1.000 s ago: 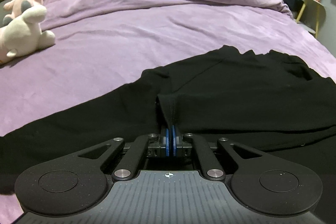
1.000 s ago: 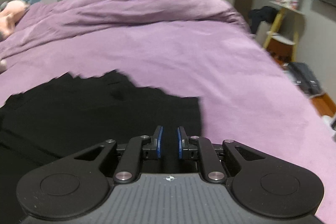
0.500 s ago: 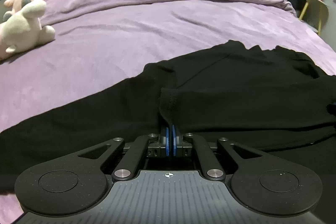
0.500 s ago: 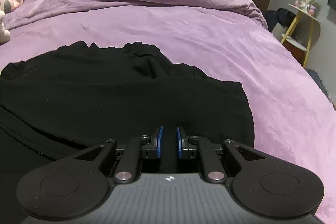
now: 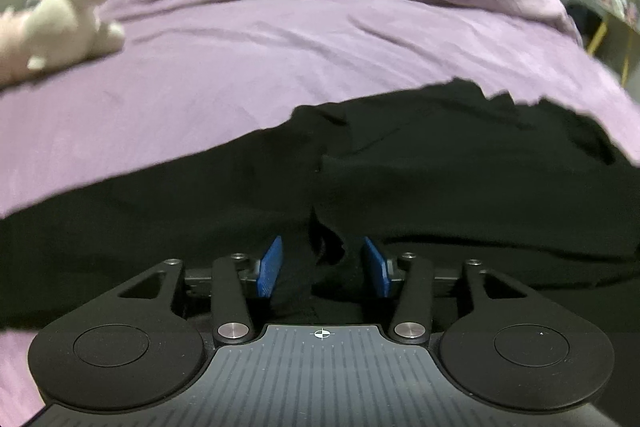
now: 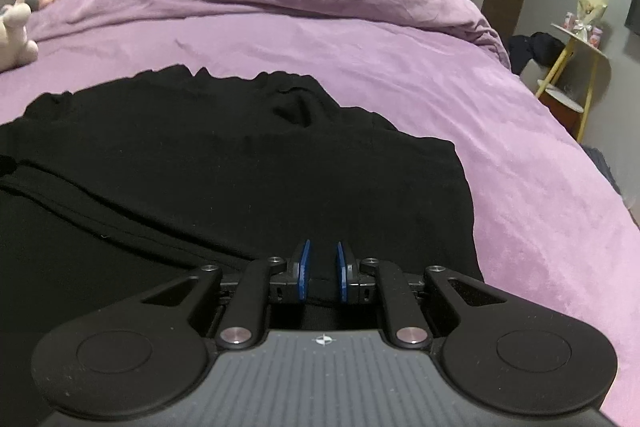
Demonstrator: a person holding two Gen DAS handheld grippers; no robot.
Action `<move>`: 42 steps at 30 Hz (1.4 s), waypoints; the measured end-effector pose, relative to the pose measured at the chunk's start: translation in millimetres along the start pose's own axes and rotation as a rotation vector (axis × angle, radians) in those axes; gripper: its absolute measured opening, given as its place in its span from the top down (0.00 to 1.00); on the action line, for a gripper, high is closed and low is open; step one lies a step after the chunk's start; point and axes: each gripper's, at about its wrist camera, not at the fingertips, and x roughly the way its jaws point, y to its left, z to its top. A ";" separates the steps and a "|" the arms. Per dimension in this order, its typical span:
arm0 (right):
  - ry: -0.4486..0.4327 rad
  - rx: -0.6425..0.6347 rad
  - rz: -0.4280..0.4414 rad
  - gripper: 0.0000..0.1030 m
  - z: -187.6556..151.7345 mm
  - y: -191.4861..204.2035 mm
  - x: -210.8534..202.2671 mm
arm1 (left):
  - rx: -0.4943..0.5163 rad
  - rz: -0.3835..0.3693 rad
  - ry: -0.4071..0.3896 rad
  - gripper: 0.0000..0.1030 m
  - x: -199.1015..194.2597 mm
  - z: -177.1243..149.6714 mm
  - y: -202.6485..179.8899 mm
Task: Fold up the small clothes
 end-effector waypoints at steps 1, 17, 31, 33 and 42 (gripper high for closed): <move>0.022 0.035 0.005 0.88 4.9 -1.0 -3.3 | -0.038 -0.003 -0.002 0.51 -3.4 0.6 4.4; 0.111 0.348 0.270 0.86 -80.4 -9.4 -108.5 | -0.763 0.141 -0.152 0.33 -117.0 -69.7 253.1; 0.126 0.292 0.226 0.85 -70.9 13.6 -111.4 | -1.246 0.027 -0.246 0.95 -98.1 -125.1 367.5; 0.124 0.296 0.219 0.85 -69.9 11.5 -110.6 | -1.230 0.020 -0.248 0.95 -96.7 -123.6 366.7; 0.088 0.334 0.232 0.85 -73.0 -0.9 -111.0 | -0.765 -0.030 -0.274 0.95 -117.0 -50.8 286.3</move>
